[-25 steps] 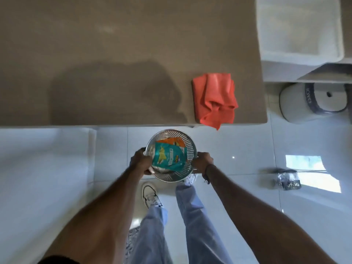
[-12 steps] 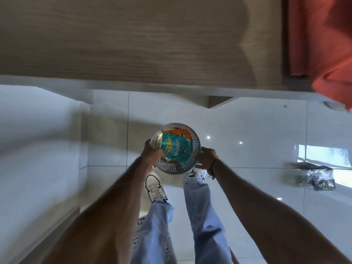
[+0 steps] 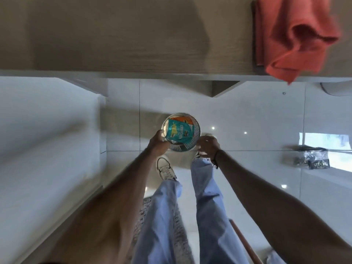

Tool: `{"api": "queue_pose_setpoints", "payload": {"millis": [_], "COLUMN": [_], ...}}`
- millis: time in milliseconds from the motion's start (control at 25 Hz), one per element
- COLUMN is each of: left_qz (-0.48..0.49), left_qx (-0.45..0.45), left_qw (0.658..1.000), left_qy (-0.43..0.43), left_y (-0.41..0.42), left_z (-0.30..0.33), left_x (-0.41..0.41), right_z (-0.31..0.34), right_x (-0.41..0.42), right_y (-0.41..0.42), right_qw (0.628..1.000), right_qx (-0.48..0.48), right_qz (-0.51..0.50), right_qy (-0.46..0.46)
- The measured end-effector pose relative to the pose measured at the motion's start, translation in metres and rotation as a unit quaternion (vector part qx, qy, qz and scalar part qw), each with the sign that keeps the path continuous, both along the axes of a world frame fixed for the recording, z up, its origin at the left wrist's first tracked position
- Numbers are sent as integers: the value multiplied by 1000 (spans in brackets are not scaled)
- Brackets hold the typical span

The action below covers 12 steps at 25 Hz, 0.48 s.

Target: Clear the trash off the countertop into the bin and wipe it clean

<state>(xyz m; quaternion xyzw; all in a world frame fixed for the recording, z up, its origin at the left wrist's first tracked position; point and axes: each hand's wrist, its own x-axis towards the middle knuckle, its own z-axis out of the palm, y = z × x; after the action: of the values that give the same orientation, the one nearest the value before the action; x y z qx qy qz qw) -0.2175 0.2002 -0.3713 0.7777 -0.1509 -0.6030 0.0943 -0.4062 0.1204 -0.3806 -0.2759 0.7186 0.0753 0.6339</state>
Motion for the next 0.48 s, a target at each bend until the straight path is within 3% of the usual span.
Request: {"api": "queue_pose_setpoints", "payload": {"millis": [200, 480], "left_qz": [-6, 3], "left_qx": [-70, -218], "left_qw": [998, 974], "left_qy": [-1, 58], "left_y": [-2, -57], "left_z": [151, 288], "left_x": [11, 15], "right_z": [155, 297], "right_x": [21, 30], "right_y": [2, -32], "right_qw": [997, 968], "right_qx": [-23, -188], "right_qz": [-26, -63], "right_qy": [-65, -154]}}
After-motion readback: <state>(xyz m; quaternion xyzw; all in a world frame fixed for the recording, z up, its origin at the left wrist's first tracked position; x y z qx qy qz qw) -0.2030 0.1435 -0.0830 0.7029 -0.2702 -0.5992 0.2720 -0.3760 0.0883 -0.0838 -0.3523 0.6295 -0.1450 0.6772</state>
